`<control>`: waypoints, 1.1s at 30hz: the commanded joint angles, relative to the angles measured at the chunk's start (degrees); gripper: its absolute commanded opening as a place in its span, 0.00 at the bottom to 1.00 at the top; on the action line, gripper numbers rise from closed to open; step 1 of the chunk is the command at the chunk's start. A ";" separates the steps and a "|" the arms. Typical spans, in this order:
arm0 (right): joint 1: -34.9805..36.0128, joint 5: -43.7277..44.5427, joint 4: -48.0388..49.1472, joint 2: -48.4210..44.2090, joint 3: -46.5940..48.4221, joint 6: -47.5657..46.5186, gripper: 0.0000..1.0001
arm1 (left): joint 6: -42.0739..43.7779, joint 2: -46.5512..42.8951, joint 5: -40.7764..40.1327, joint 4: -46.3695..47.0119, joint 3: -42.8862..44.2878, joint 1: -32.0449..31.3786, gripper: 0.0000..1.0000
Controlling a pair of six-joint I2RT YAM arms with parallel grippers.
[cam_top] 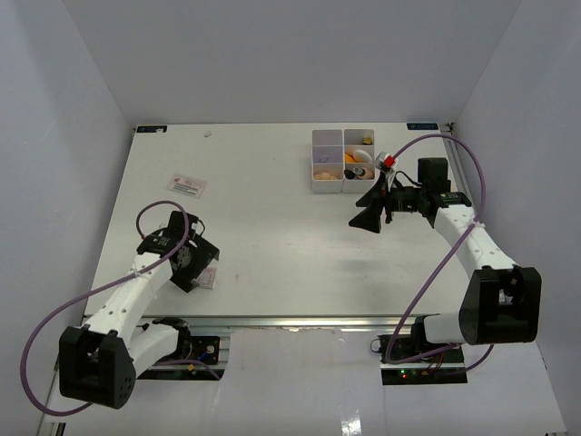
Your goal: Organize the makeup
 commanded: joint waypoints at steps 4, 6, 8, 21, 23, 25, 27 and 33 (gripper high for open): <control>-0.59 -3.31 -1.15 -4.35 0.11 -1.99 0.90 | -5.29 2.34 1.53 -4.95 3.24 2.79 0.95; -0.64 -3.39 -1.19 -4.41 0.06 -1.99 0.90 | -5.60 3.46 1.36 -4.77 3.04 3.48 0.96; -0.64 -4.04 -1.19 -4.48 0.06 -1.91 0.90 | -5.43 4.60 1.69 -3.54 2.80 4.39 0.96; -1.08 -4.49 -1.19 -4.75 -0.20 -1.29 0.90 | -4.90 16.94 2.27 1.10 6.44 5.84 0.98; -1.09 -4.41 -1.26 -4.75 -0.29 -1.20 0.90 | -4.69 18.58 2.32 1.62 6.39 6.10 0.98; -1.17 -4.37 -1.19 -4.73 -0.29 -1.14 0.90 | -4.45 20.12 2.39 1.84 6.22 6.26 0.98; -1.17 -4.26 -1.19 -4.67 -0.29 -0.98 0.90 | -4.18 21.53 2.60 2.06 5.96 6.53 0.98; -1.17 -3.97 -1.11 -4.52 -0.46 -0.56 0.90 | -2.89 22.28 2.32 2.99 5.01 6.61 0.97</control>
